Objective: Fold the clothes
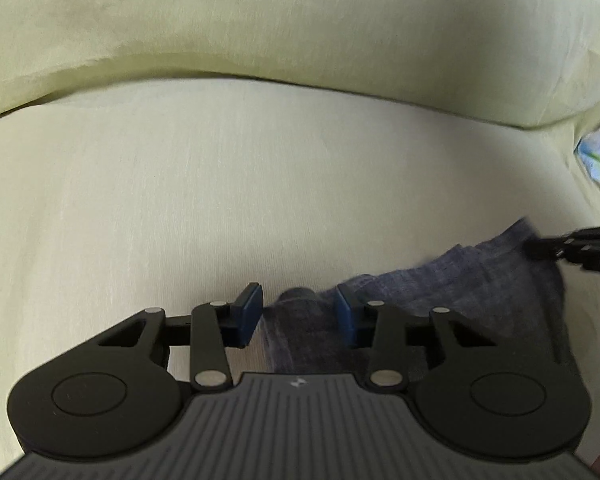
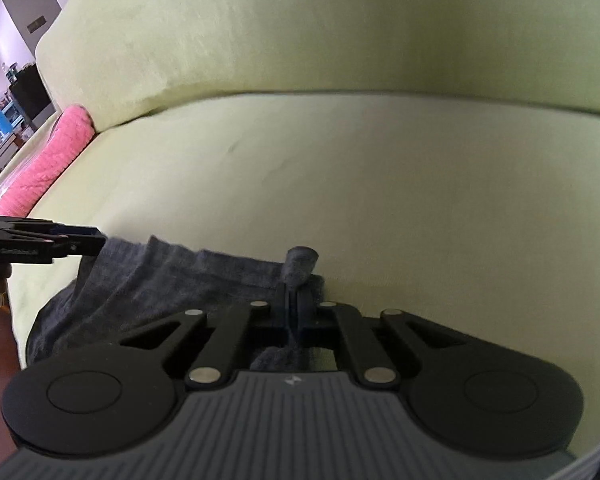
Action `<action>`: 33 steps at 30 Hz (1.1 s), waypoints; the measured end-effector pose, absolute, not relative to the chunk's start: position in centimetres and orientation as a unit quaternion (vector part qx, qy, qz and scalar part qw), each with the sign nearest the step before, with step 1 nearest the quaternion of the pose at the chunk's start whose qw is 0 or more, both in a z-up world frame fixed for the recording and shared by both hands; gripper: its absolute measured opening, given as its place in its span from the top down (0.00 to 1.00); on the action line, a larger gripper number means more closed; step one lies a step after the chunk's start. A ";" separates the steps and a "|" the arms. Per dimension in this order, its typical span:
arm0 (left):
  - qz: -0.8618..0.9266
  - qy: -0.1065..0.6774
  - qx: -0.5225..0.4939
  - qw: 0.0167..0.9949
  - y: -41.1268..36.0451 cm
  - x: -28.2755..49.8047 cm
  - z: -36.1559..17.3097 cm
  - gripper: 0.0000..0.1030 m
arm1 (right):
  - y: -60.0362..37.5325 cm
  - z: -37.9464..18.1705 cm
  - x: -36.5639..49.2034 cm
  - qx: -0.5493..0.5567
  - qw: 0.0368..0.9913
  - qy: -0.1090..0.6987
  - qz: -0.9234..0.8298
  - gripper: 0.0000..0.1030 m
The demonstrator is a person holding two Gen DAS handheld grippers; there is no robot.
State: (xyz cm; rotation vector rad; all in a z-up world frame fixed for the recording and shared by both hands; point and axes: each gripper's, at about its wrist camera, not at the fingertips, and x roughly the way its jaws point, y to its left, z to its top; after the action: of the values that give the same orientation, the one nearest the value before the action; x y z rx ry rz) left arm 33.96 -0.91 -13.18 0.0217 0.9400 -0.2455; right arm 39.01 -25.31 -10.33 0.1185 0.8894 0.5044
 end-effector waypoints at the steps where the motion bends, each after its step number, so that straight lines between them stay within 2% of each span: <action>1: -0.115 0.453 0.021 0.884 -1.1 34.2 -13.4 0.56 | -25.5 -10.7 38.9 0.047 0.869 0.440 0.223 0.98; 4: -0.099 0.450 0.023 0.887 -0.8 34.4 -12.6 0.54 | -25.4 -10.3 38.4 0.026 0.863 0.453 0.221 0.81; 5: -0.092 0.448 0.018 0.889 -0.4 34.4 -12.1 0.52 | -25.2 -9.5 38.3 0.010 0.867 0.444 0.225 0.69; 6: -0.086 0.447 0.014 0.890 -0.1 34.2 -11.7 0.51 | -25.0 -8.7 38.1 -0.007 0.871 0.434 0.230 0.67; 10: -0.059 0.441 -0.002 0.896 1.7 32.4 -9.1 0.49 | -22.4 -4.6 38.7 -0.050 0.851 0.397 0.340 0.68; 12: -0.050 0.444 -0.003 0.894 2.1 31.7 -8.6 0.49 | -19.3 -3.5 39.3 -0.070 0.818 0.389 0.418 0.78; 16: -0.041 0.457 -0.018 0.888 2.6 31.2 -8.4 0.49 | -13.4 -2.8 39.9 -0.125 0.763 0.371 0.515 0.83; 22: -0.062 0.481 -0.044 0.873 2.2 31.7 -8.7 0.49 | -6.0 -4.7 41.5 -0.182 0.715 0.383 0.556 0.84; 26: -0.123 0.487 -0.054 0.863 1.9 32.2 -9.0 0.49 | -6.0 -4.7 41.8 -0.189 0.712 0.403 0.543 0.83; 33: -0.192 0.517 -0.001 0.834 3.3 34.6 -10.4 0.50 | -6.6 -5.9 43.5 -0.190 0.696 0.422 0.549 0.82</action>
State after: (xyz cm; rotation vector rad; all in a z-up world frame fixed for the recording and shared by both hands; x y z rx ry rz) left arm 34.64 3.26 -10.45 -0.0029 1.0961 -0.4075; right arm 43.50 -6.58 -5.90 -0.4239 0.9418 1.2237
